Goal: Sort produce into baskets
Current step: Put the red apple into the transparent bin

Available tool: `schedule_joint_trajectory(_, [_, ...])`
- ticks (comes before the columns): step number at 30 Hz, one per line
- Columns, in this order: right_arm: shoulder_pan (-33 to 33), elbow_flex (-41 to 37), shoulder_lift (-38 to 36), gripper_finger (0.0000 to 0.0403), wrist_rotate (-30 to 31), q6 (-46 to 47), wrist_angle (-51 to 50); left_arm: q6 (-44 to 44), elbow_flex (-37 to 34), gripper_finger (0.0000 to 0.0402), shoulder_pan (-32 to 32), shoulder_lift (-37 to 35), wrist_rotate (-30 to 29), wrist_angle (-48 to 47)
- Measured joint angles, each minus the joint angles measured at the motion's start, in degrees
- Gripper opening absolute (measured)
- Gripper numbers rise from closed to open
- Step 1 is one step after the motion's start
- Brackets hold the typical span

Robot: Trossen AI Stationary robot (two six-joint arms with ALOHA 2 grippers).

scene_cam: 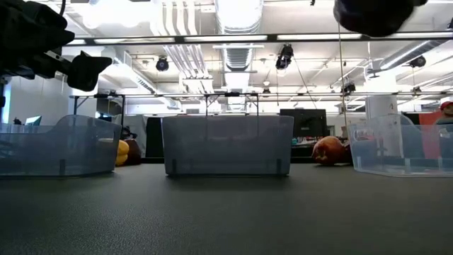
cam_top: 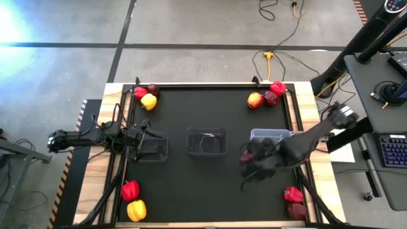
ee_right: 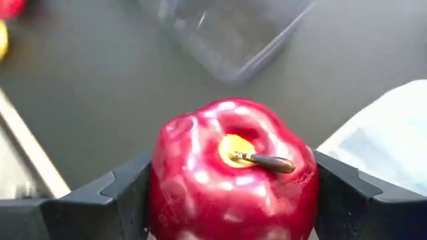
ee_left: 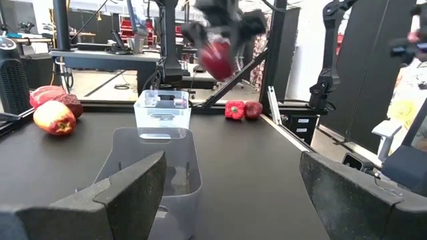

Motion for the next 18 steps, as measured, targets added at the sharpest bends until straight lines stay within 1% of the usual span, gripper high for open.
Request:
schedule_joint_trajectory(4, [-0.63,-0.78,-5.74,0.0292,7.28,4.69,-6.57,0.0,0.0,0.0327,-0.01,0.0,0.0,0.0])
schedule_joint_trajectory(7, [-0.75,-3.02,-8.46,0.0292,10.85,7.95,-10.11,0.0,0.0,0.0327,0.01,0.0,0.0,0.0])
schedule_joint_trajectory(11, [-1.35,-9.23,-10.88,0.0292,11.21,11.49,-10.92,0.0,0.0,0.0327,0.0,0.0,0.0,0.0])
schedule_joint_trajectory(14, [-2.2,-15.61,-12.12,0.0292,11.69,15.19,-10.36,0.0,0.0,0.0327,-0.01,0.0,0.0,0.0])
schedule_joint_trajectory(18, [-3.86,-24.89,-11.99,0.0293,11.91,21.31,-8.98,0.0,0.0,0.0327,-0.01,0.0,0.0,0.0])
